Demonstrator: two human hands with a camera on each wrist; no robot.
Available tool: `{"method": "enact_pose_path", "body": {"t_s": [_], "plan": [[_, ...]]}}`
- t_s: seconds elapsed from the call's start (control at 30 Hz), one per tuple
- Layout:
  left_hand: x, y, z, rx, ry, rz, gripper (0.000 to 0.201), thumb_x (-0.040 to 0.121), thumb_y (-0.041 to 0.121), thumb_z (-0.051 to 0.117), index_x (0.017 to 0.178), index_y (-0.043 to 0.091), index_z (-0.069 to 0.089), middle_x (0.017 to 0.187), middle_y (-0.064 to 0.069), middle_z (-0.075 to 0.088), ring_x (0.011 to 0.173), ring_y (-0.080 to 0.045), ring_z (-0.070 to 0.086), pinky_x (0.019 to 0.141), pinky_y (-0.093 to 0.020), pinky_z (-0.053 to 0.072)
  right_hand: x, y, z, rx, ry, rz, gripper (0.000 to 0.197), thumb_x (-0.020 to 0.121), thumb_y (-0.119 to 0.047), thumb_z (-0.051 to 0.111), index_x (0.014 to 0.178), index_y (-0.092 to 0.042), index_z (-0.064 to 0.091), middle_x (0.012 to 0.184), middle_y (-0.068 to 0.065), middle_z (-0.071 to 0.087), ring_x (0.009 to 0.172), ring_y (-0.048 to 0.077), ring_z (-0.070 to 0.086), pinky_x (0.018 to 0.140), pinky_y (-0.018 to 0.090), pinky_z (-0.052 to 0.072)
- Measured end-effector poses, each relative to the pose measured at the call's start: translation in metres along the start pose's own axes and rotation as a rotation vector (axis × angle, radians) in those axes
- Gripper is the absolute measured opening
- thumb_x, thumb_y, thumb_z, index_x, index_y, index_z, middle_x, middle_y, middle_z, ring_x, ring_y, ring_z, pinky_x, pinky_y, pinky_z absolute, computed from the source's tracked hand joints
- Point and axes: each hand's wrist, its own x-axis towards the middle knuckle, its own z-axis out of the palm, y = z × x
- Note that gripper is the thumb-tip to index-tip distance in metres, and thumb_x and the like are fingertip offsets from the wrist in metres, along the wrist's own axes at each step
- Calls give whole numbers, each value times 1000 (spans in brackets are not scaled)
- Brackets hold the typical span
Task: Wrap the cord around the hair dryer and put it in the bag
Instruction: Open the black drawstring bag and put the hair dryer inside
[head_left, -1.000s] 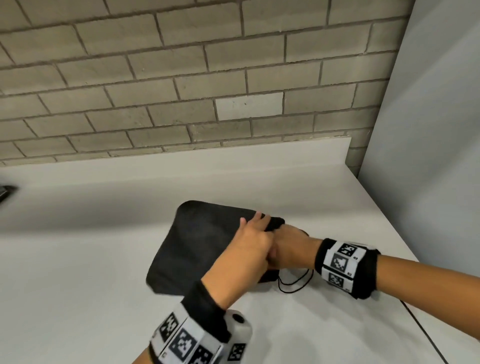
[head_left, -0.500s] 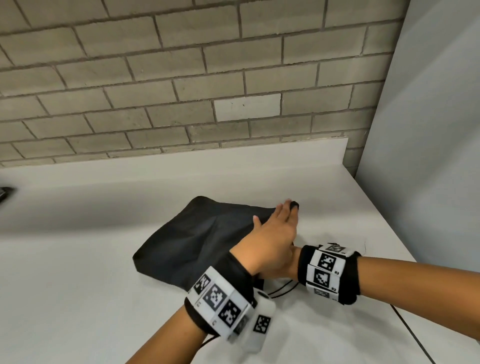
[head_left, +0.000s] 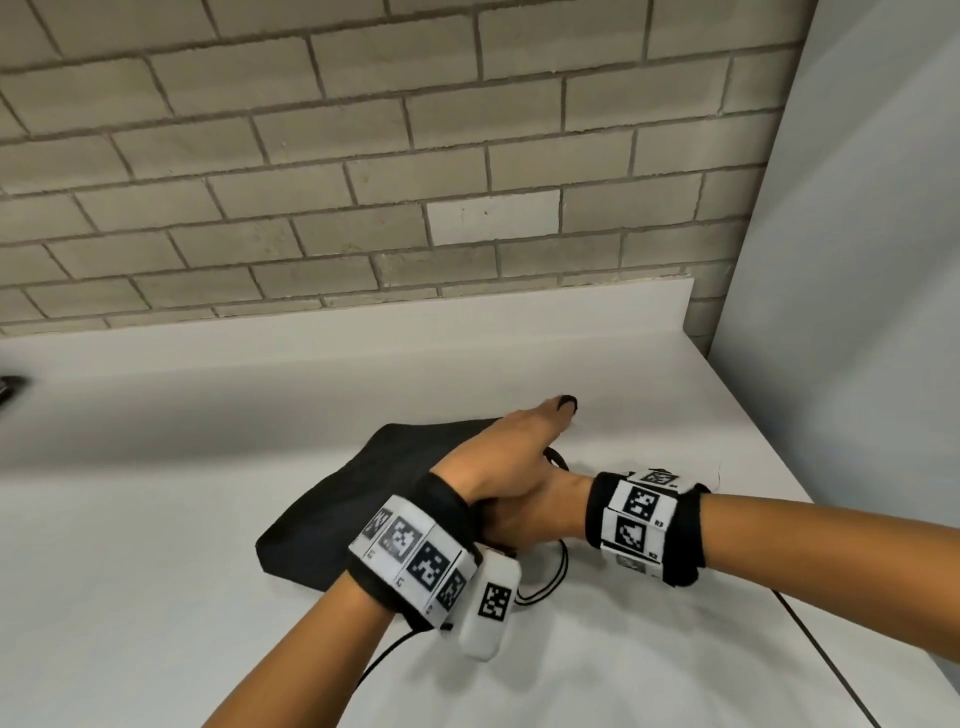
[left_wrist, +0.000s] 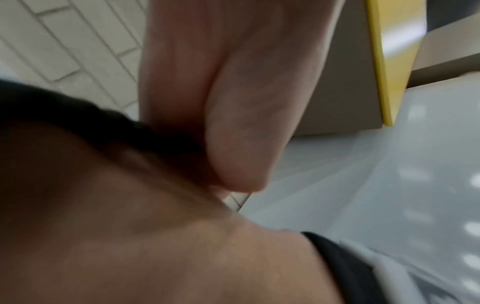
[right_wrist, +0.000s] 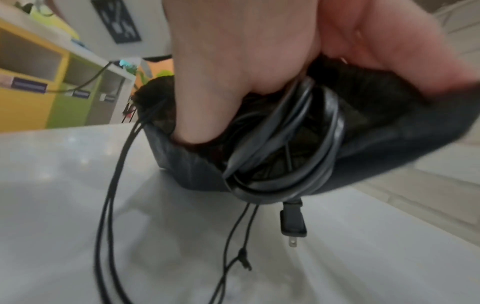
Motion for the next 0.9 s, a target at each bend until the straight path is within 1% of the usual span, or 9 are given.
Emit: {"method": "enact_pose_path", "body": {"t_s": [0.13,0.17,0.23,0.3,0.4,0.5,0.57,0.7,0.9], "plan": [[-22,-1,9,-75,32,15,79,80,-13,31,149,14,2,159,-1,-4,144,-12,-3,115,-23,1,-3,10,-11,-232,-124,42,54,101,-33,30,147,-5,20,154,12,23,141,33,19,115,40,12],[-29,-1,14,-79,36,18,82,80,-14,31,149,14,-2,158,1,-11,142,-10,-10,116,-27,-2,-4,14,-17,-203,-133,64,50,101,-31,29,142,-3,29,147,12,34,135,34,29,113,40,16],[-40,1,29,-46,33,8,85,79,-15,33,147,12,-9,154,4,-20,138,-8,-22,116,-33,-7,-4,25,-24,-108,-106,55,33,101,-24,31,108,-1,55,101,12,56,95,25,51,99,36,32],[-42,1,47,35,93,-5,90,78,-14,39,146,11,-15,154,-1,-27,137,-14,-30,116,-44,-7,1,36,-24,-39,-85,78,33,100,-21,34,90,1,57,81,9,53,85,19,45,91,30,39],[-34,-7,72,109,296,-54,101,74,-15,46,146,21,-14,153,2,-32,135,-22,-37,113,-56,-9,8,49,-12,207,31,64,30,99,-19,39,111,0,59,102,8,62,97,15,51,89,19,40],[-34,-15,82,111,518,-109,111,67,-24,42,144,41,-4,156,-5,-22,139,-33,-27,114,-55,-5,5,49,-6,536,249,-99,36,98,-21,42,133,-14,48,137,0,51,119,9,49,103,22,38],[-41,-24,89,92,688,-92,111,64,-30,42,142,45,17,159,-10,-3,143,-36,-9,114,-53,8,0,49,-4,693,276,-55,36,98,-25,42,134,-22,47,133,-7,51,114,4,47,97,18,35],[-56,-44,114,112,850,-47,80,62,-31,53,123,20,57,154,-11,25,144,-33,8,112,-52,20,1,57,5,976,308,89,17,94,-38,48,101,-29,61,109,-9,63,100,9,57,87,25,44],[-51,-40,143,170,705,-193,88,50,-29,48,127,11,36,159,-7,-2,144,-34,-7,111,-58,15,10,55,1,1416,170,111,22,94,-24,50,75,-16,59,74,3,65,65,13,60,57,17,50]]}}
